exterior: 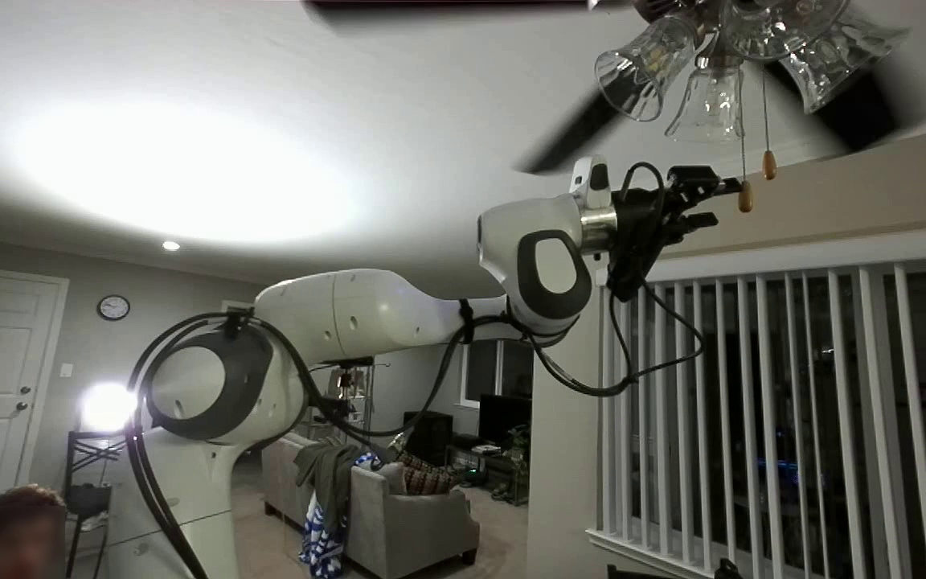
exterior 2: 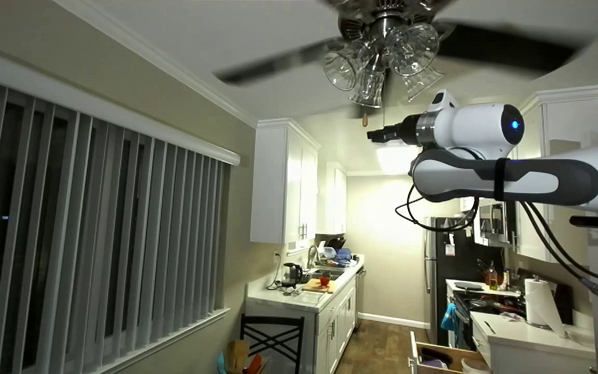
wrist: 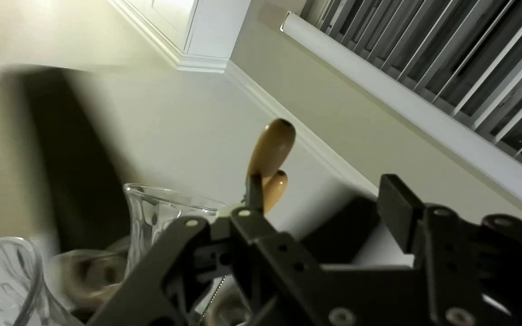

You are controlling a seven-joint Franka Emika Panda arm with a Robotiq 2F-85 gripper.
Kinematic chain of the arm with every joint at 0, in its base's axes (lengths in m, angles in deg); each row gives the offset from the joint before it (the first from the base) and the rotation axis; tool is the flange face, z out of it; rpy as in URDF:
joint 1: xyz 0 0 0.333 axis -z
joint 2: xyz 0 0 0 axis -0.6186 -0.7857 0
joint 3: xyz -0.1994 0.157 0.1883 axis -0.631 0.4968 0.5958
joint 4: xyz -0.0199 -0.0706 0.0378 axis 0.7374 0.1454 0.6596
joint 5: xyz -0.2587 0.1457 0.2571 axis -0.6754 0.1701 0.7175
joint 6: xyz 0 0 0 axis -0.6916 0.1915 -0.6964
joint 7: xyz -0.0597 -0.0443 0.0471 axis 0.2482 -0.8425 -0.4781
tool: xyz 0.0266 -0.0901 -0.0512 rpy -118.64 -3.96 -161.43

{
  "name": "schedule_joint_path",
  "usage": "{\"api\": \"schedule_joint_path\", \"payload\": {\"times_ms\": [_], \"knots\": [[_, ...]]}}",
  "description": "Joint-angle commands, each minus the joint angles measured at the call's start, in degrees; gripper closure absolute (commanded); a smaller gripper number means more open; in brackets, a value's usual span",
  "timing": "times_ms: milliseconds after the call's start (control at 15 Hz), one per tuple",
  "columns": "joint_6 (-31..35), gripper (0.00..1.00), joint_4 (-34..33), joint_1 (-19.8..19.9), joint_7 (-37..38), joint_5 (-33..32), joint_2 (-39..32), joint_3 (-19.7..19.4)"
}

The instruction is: Turn on the lights on the chandelier.

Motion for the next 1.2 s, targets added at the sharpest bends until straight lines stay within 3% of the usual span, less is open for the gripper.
{"api": "schedule_joint_path", "payload": {"times_ms": [0,333,600,867,1133], "knots": [[-1.2,0.64,-1.9,4.9,2.4,-0.2,0.0,3.1],[-1.4,0.93,-2.6,9.0,3.3,-0.2,0.2,5.9],[-1.6,0.99,-2.7,11.3,3.3,-0.1,0.4,7.8],[-2.9,0.94,-2.1,14.1,3.3,-0.2,0.7,9.3],[-6.3,0.95,-1.4,15.4,2.9,-0.3,0.5,10.2]]}}
